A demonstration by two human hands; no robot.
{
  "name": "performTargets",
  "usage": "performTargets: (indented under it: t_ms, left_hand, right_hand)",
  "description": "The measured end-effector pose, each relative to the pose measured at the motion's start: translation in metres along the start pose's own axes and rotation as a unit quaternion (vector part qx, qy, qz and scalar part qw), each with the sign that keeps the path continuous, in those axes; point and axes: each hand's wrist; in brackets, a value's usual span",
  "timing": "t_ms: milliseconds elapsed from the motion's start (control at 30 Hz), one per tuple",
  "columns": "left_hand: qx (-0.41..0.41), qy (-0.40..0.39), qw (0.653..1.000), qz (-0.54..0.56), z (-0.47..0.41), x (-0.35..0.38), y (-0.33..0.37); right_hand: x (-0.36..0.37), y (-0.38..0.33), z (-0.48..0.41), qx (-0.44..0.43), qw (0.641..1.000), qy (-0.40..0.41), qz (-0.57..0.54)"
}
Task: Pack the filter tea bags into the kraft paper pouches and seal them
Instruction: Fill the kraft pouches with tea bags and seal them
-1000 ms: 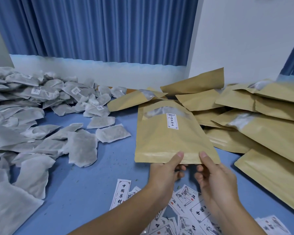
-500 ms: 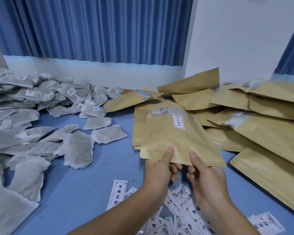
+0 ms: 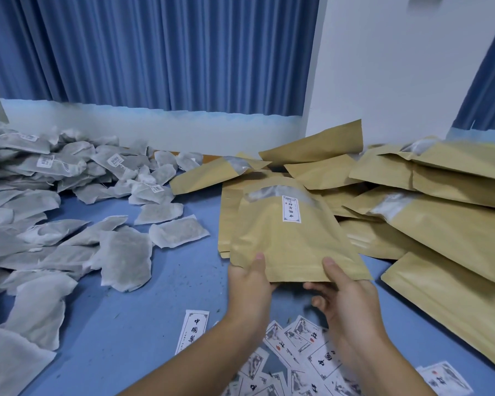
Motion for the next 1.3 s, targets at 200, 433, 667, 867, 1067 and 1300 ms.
performTargets:
  t_ms: [200,433,667,867,1067,1300]
  left_hand:
    - [0.112,-0.062,0.992,0.0,0.005,0.022,0.024]
    - [0.17,-0.101,0.98,-0.022,-0.002,0.116,0.055]
    - [0.158,-0.171,0.97,-0.071,-0.04,0.232,0.062]
    - [-0.012,-0.225,0.959,-0.173,-0.088,0.292,0.03]
    - [-0.154,-0.239,0.958,-0.024,-0.122,0.319,0.014]
    - [0.049,-0.254,0.954,-0.148,-0.127,0.298,-0.008]
  right_hand:
    - [0.004,-0.033,-0.001,-0.027,0.994,-0.058,-0.085]
    - [-0.002,-0.111,-0.02,-0.185,0.973,-0.053,-0.127]
    - [-0.034,-0.187,-0.081,-0.276,0.955,-0.004,-0.108]
    - [-0.061,-0.195,-0.146,-0.264,0.953,0.144,-0.024]
    - [-0.07,-0.212,-0.19,-0.138,0.958,0.166,-0.186]
    - [-0.032,-0.206,-0.21,-0.124,0.962,0.045,-0.238]
Point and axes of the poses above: each hand's wrist, its own z-axis away from the middle knuckle, its own x-axis out of the palm, y = z × x, and after that the axes turned 6 degrees about -z, right-handed
